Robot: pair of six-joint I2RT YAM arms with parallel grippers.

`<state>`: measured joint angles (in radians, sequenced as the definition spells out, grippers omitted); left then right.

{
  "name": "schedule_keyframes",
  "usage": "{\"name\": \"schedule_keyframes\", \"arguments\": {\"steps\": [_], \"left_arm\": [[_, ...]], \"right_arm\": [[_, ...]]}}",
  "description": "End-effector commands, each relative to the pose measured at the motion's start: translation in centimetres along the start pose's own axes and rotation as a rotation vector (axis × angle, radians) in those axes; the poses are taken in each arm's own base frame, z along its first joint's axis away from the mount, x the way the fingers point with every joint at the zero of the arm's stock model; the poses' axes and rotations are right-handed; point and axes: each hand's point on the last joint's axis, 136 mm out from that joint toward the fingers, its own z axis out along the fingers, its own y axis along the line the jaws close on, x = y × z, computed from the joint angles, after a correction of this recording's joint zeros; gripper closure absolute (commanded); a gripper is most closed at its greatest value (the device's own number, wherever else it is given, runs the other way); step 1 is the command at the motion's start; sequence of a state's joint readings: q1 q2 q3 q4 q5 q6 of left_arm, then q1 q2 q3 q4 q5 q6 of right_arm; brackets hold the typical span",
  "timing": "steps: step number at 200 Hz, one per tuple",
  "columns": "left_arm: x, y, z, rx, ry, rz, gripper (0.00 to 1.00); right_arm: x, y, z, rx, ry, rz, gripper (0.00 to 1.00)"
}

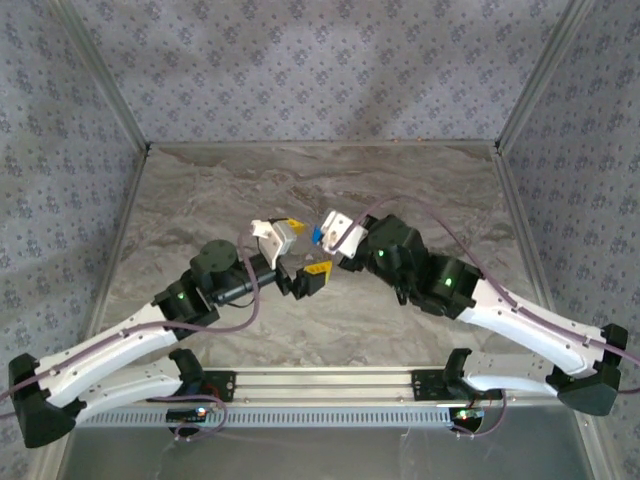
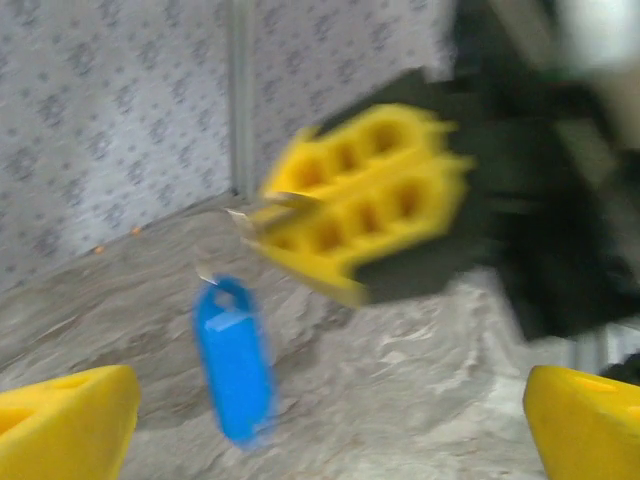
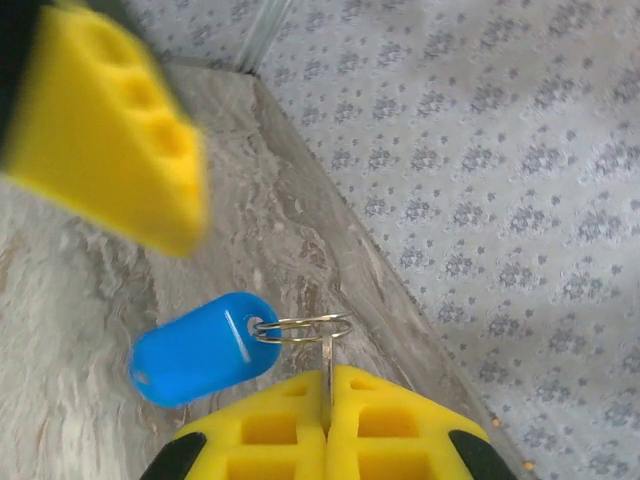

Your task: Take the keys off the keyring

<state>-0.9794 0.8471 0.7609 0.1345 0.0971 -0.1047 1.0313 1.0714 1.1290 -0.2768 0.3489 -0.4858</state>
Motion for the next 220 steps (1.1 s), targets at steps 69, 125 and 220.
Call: {"name": "schedule_keyframes", "arguments": {"steps": [69,125,220], "left_arm": [[-3.2,3.7,-5.3,-0.196,0.003,-0.037,0.01],[-7.0,3.5,-4.1,0.028,0.048,-0.157,0.22],[-10.1,2.0,-0.9,0.441,0.106,-0.434,0.14]], "right_arm": [[-1.9,-1.7,-2.1,-0.365,-0.301,0.333,1.00],[-2.6,-1.7,-2.5,-0.669,-0.401,0.486,1.00],[-5.0,-0.6,-4.7,-0.935,-0.465,0.506,1.00]]}}
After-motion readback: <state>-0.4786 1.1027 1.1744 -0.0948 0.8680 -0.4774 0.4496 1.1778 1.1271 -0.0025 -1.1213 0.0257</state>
